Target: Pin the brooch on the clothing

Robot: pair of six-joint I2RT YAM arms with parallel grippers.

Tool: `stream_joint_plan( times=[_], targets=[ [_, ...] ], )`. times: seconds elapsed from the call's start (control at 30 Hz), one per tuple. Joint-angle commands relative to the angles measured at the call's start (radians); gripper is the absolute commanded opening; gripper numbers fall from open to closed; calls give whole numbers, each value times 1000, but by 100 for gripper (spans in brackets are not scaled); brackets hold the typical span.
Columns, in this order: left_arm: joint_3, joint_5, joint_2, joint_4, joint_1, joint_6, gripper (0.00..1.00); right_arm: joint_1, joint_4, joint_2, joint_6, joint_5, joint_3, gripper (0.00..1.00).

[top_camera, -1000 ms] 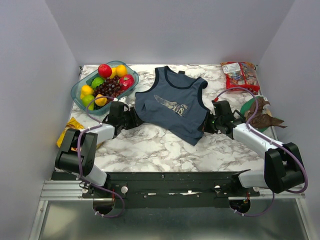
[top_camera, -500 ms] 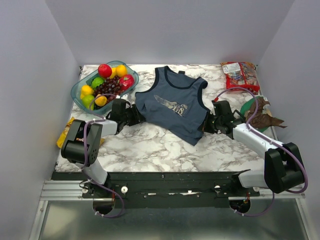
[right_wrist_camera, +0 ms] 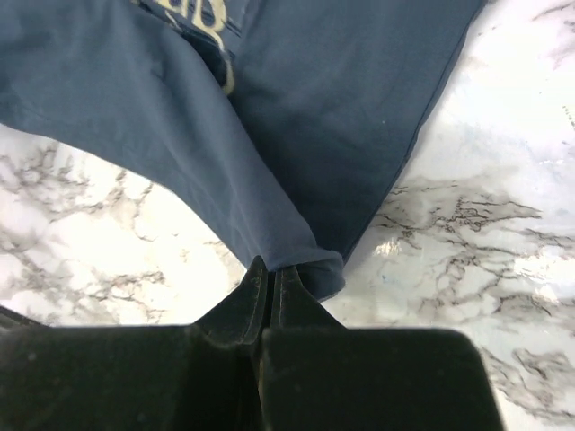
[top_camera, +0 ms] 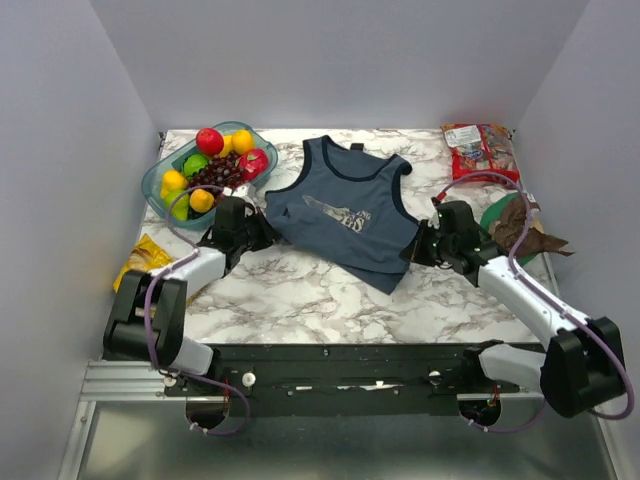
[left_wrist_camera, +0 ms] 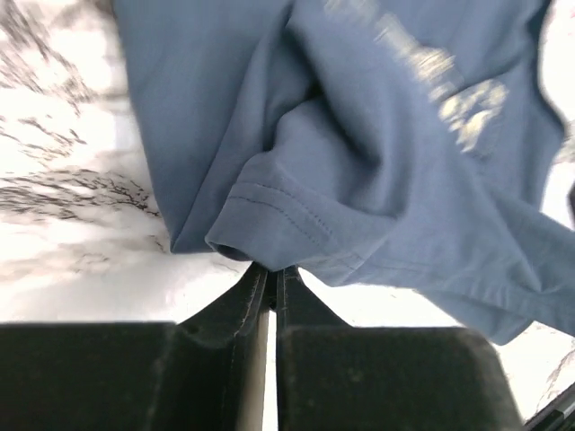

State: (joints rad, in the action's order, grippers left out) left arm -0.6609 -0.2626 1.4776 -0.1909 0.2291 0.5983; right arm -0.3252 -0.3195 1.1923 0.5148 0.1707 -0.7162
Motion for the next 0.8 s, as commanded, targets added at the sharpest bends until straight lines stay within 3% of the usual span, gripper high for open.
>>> stream_joint_plan(
  times=[0.0, 0.2, 0.37, 0.77],
  targets=[
    [41, 146, -219, 103, -1, -40, 8, 5, -111, -105, -33, 7, -57, 1],
    [139, 291, -511, 217, 1, -54, 7, 2, -199, -270, -22, 85, -23, 1],
    [222, 325, -683, 272, 3, -3, 13, -11, -262, -393, -2, 151, 56, 1],
    [330, 302, -763, 329, 4, 96, 16, -38, -361, -491, -2, 181, 143, 1]
  ],
)
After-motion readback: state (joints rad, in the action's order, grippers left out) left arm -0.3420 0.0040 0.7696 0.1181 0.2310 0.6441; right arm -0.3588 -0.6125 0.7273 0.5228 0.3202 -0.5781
